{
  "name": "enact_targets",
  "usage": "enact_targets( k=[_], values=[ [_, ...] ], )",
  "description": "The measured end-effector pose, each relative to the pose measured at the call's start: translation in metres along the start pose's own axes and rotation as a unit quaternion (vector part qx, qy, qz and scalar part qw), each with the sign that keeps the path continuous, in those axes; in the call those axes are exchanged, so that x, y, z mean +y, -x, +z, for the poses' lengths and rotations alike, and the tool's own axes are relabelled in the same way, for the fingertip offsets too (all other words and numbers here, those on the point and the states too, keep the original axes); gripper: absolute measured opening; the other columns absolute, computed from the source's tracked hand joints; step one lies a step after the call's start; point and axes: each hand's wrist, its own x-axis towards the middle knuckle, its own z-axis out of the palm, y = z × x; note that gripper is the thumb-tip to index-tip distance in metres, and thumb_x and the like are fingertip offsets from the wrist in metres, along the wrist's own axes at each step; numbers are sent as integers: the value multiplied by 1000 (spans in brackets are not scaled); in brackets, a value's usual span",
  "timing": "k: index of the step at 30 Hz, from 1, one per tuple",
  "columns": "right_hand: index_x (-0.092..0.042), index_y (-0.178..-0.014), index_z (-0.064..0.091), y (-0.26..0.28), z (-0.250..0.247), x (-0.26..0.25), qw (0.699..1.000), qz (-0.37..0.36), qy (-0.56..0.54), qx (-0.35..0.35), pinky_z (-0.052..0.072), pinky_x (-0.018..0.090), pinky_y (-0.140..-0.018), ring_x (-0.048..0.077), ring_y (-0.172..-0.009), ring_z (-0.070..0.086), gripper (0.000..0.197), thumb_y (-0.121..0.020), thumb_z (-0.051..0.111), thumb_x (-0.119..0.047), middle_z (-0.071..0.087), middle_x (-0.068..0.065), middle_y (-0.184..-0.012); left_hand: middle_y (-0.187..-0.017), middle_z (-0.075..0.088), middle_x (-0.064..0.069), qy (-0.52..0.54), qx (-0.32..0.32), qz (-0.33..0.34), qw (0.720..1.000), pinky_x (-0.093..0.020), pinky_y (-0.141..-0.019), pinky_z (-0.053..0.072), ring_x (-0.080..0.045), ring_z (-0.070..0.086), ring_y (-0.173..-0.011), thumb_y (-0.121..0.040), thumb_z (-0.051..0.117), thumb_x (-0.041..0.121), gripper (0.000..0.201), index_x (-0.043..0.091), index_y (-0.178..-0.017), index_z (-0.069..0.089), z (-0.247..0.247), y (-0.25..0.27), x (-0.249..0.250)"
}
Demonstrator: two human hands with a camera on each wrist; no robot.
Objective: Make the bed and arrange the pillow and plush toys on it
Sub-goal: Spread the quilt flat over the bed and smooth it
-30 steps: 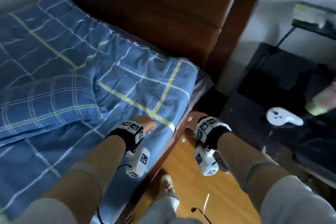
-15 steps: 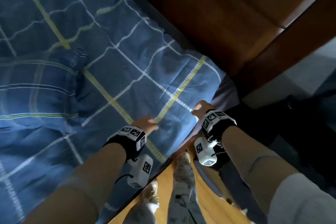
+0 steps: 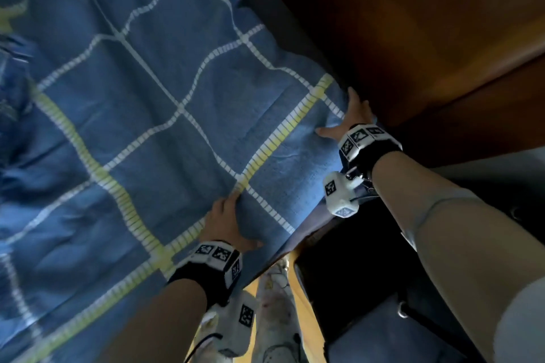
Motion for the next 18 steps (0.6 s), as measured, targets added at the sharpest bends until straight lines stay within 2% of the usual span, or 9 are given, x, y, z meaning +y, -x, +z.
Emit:
enact_targets(
  k=[3, 5, 6, 9, 11, 13, 15, 17, 18],
  values=[
    [-24, -148, 9, -5, 2, 2, 999, 0, 41, 0, 14, 43, -117, 30, -143, 21, 107, -69, 79, -38, 23, 11, -154, -125, 50, -10, 39, 42, -32, 998, -35, -99, 41, -29, 50, -119, -70, 77, 24, 58, 13, -119, 50, 1, -4, -5],
    [-18, -143, 23, -3, 3, 4, 996, -12, 88, -1, 13, 42, -115, 30, -136, 35, 90, -73, 74, -42, 42, 13, -143, -108, 60, -11, 44, 24, -56, 997, -32, -88, 45, -29, 58, -109, -79, 68, 18, 25, 9, -101, 59, -5, -5, -2],
    [-16, -137, 31, 0, 3, 4, 993, -21, 119, -2, 14, 42, -114, 30, -131, 41, 79, -74, 71, -45, 50, 13, -135, -107, 62, -12, 36, 13, -66, 997, -30, -86, 45, -29, 58, -108, -83, 65, 17, 19, 9, -99, 61, -6, -6, -2],
    [-17, -125, 43, 11, 1, 9, 983, -50, 174, -24, 26, 43, -111, 32, -122, 48, 62, -77, 66, -49, 56, 11, -126, -108, 64, -10, 16, -4, -63, 998, -26, -83, 42, -25, 58, -108, -85, 63, 21, 11, 14, -93, 60, -10, -5, -7],
    [-19, -127, 42, 27, -9, 13, 985, -51, 162, -43, 38, 42, -103, 33, -120, 50, 62, -78, 65, -48, 54, 12, -129, -89, 62, -5, 48, -7, -38, 998, -23, -76, 42, -20, 59, -94, -83, 66, 18, 11, 14, -80, 56, -14, 1, -17],
    [-18, -129, 42, 47, -27, 19, 986, -69, 149, -37, 44, 41, -99, 33, -117, 53, 58, -80, 64, -42, 55, 13, -128, -67, 54, -1, 149, -15, -8, 989, -14, -59, 42, -16, 52, -72, -81, 68, 7, 23, 15, -66, 52, -21, 17, -26],
    [-18, -123, 45, 68, -45, 30, 987, -71, 143, -10, 46, 42, -96, 35, -110, 57, 52, -80, 65, -40, 59, 16, -121, -50, 50, 7, 231, -41, 19, 972, -7, -44, 38, -10, 46, -55, -80, 66, -2, 30, 16, -61, 51, -28, 36, -30],
    [-18, -120, 48, 84, -57, 44, 991, -59, 123, -2, 48, 42, -93, 35, -105, 59, 48, -79, 66, -37, 62, 16, -116, -38, 50, 11, 224, -81, 48, 970, -7, -42, 37, 0, 47, -43, -81, 65, -3, 30, 16, -62, 51, -31, 50, -29],
    [-18, -119, 49, 88, -58, 51, 992, -48, 116, -2, 48, 42, -92, 35, -105, 60, 47, -79, 67, -35, 62, 16, -115, -39, 51, 12, 203, -96, 60, 973, -8, -45, 38, 2, 47, -42, -81, 66, 0, 30, 18, -62, 51, -30, 53, -26]
  ],
)
